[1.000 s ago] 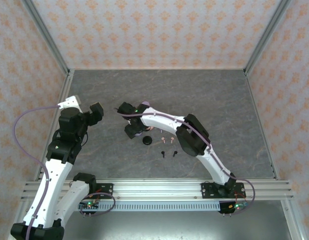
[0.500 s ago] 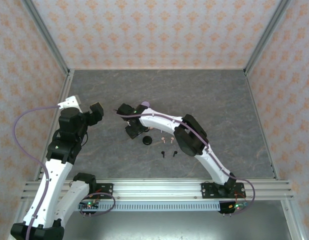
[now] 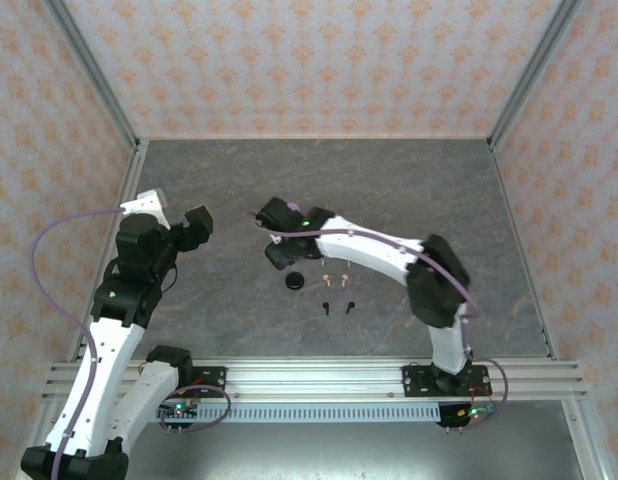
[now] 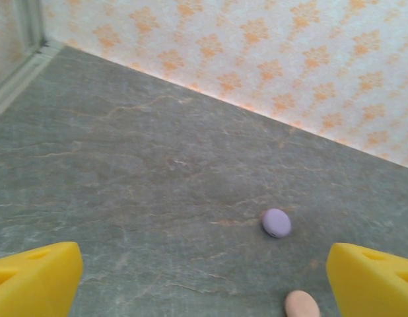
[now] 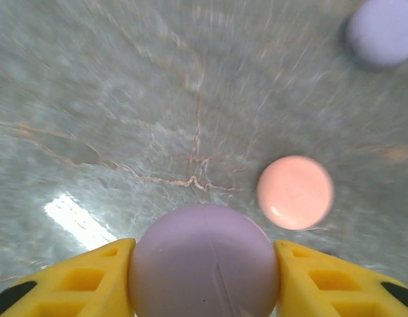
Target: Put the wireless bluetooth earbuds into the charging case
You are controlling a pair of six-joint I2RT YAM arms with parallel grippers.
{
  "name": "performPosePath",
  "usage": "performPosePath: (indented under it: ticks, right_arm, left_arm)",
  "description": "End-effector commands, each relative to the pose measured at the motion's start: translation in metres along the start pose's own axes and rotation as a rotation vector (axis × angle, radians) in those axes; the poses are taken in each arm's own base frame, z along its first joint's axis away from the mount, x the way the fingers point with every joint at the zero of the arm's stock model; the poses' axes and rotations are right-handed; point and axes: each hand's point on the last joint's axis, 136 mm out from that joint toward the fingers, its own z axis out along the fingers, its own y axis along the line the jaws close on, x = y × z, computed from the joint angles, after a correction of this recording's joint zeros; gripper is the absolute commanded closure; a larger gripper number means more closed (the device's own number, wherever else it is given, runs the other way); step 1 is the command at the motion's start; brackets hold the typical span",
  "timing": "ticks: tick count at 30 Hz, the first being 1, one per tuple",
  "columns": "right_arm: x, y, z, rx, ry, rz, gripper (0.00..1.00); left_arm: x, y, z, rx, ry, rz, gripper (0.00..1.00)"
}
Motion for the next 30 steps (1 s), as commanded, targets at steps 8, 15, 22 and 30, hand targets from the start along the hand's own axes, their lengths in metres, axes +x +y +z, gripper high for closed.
performPosePath:
  ticks: [8,15,22,30]
  right_arm:
    - [-0.043,-0.027,-0.139,0.060,-0.582,-0.199,0.58]
    - [-0.032,-0.020,-0.175,0.102,-0.770,-0.454,0.60]
    - [-0.024,-0.016,-0.172,0.116,-0.768,-0.565,0.65]
    - [-0.025,-0.011,-0.187,0.083,-0.804,-0.570,0.65]
  left_arm:
    - [-0.029,-0.093,-0.021,0.452,0.080,0.019,0.12]
    - [-0.019,-0.145,-0.045,0.741,0.191,0.063,0.18]
    - [0.009,-0.179,-0.059,0.896,0.282,0.055,0.19]
    - [0.034,-0.195,-0.044,0.932,0.360,0.014,0.26]
